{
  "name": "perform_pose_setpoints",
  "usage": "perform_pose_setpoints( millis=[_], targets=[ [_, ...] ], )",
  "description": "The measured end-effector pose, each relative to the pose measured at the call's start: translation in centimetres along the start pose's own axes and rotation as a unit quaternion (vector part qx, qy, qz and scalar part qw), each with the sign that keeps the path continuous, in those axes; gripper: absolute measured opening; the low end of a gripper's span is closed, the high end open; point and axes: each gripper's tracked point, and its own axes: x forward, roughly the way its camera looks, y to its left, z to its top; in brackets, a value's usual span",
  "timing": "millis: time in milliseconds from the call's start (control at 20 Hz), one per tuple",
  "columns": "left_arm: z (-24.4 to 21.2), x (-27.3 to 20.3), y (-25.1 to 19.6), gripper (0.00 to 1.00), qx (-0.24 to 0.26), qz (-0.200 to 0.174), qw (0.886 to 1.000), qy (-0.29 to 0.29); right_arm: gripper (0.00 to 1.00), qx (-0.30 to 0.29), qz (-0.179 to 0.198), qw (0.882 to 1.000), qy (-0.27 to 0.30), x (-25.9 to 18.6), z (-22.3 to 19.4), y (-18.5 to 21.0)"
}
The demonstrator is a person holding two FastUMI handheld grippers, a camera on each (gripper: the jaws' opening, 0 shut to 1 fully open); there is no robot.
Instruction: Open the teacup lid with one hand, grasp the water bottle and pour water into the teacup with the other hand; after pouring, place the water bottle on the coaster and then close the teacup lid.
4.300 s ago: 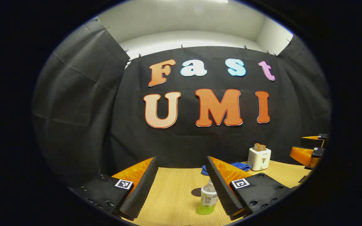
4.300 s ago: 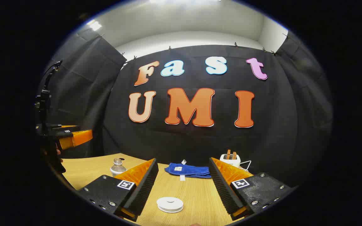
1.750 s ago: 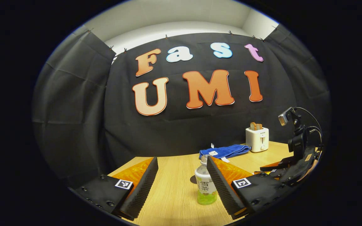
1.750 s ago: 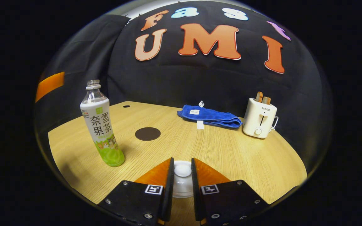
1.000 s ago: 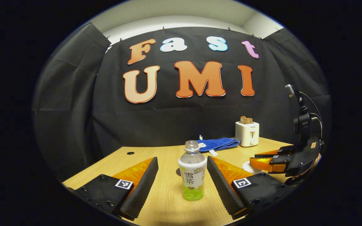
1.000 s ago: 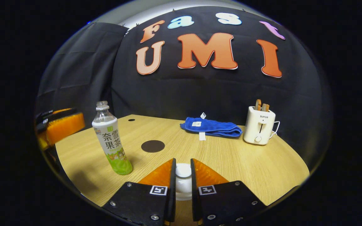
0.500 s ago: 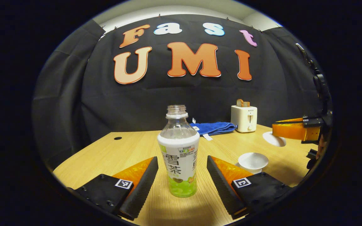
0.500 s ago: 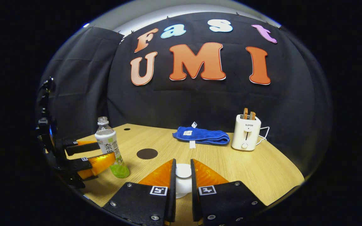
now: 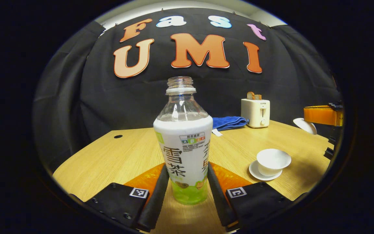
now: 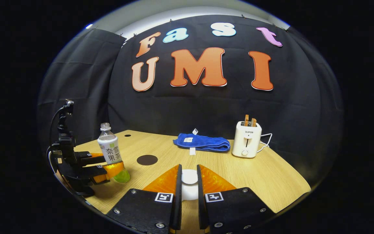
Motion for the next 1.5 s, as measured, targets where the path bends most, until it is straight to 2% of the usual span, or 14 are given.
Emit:
perform_pose_setpoints(
  millis=[100, 350, 500, 600, 700, 800, 950, 1000, 1100, 1200, 1350, 1400, 1500],
  targets=[
    [0.6, -0.1, 0.4, 0.67, 0.008, 0.007, 1.0, -0.002, 0.21, 0.0, -0.003, 1.0, -0.004, -0.2, 0.1, -0.5],
    [1.8, 0.5, 1.3, 0.68, 0.107, 0.032, 0.994, -0.002, 0.21, 0.006, -0.017, 1.0, -0.007, -0.3, 0.2, -2.0],
    [2.2, 0.8, 1.9, 0.63, 0.178, 0.045, 0.983, 0.002, 0.21, 0.005, -0.026, 1.0, -0.009, -0.6, 0.1, -3.0],
    [2.6, 1.1, 2.1, 0.64, 0.227, 0.054, 0.972, 0.005, 0.21, 0.008, -0.03, 0.999, -0.011, -0.7, 0.0, -3.5],
    [2.7, 1.3, 2.1, 0.65, 0.274, 0.06, 0.96, 0.006, 0.21, 0.01, -0.036, 0.999, -0.01, -0.7, -0.2, -4.1],
    [2.6, 1.4, 1.6, 0.63, 0.322, 0.057, 0.945, 0.007, 0.21, 0.013, -0.04, 0.999, -0.004, -0.7, -0.7, -4.5],
    [2.2, 1.7, 1.0, 0.65, 0.391, 0.048, 0.919, 0.01, 0.22, 0.016, -0.047, 0.999, 0.0, -0.9, -1.2, -5.2],
    [2.0, 1.8, 0.9, 0.63, 0.412, 0.047, 0.91, 0.012, 0.21, 0.015, -0.051, 0.999, 0.0, -1.0, -1.4, -5.5],
    [1.7, 1.8, 0.8, 0.65, 0.448, 0.047, 0.893, 0.016, 0.21, 0.014, -0.056, 0.998, -0.001, -1.2, -1.6, -6.0],
    [1.6, 1.8, 0.9, 0.63, 0.482, 0.051, 0.875, 0.018, 0.22, 0.018, -0.056, 0.998, 0.002, -1.3, -1.8, -6.3],
    [1.6, 1.8, 0.4, 0.65, 0.519, 0.046, 0.853, 0.019, 0.21, 0.017, -0.061, 0.998, 0.003, -1.5, -2.1, -7.0],
    [1.9, 2.0, 0.3, 0.63, 0.535, 0.046, 0.844, 0.017, 0.21, 0.018, -0.061, 0.998, 0.004, -1.5, -2.3, -7.1],
    [2.5, 1.9, -0.3, 0.65, 0.568, 0.044, 0.822, 0.015, 0.22, 0.019, -0.061, 0.998, 0.004, -1.7, -2.4, -7.2]
  ],
)
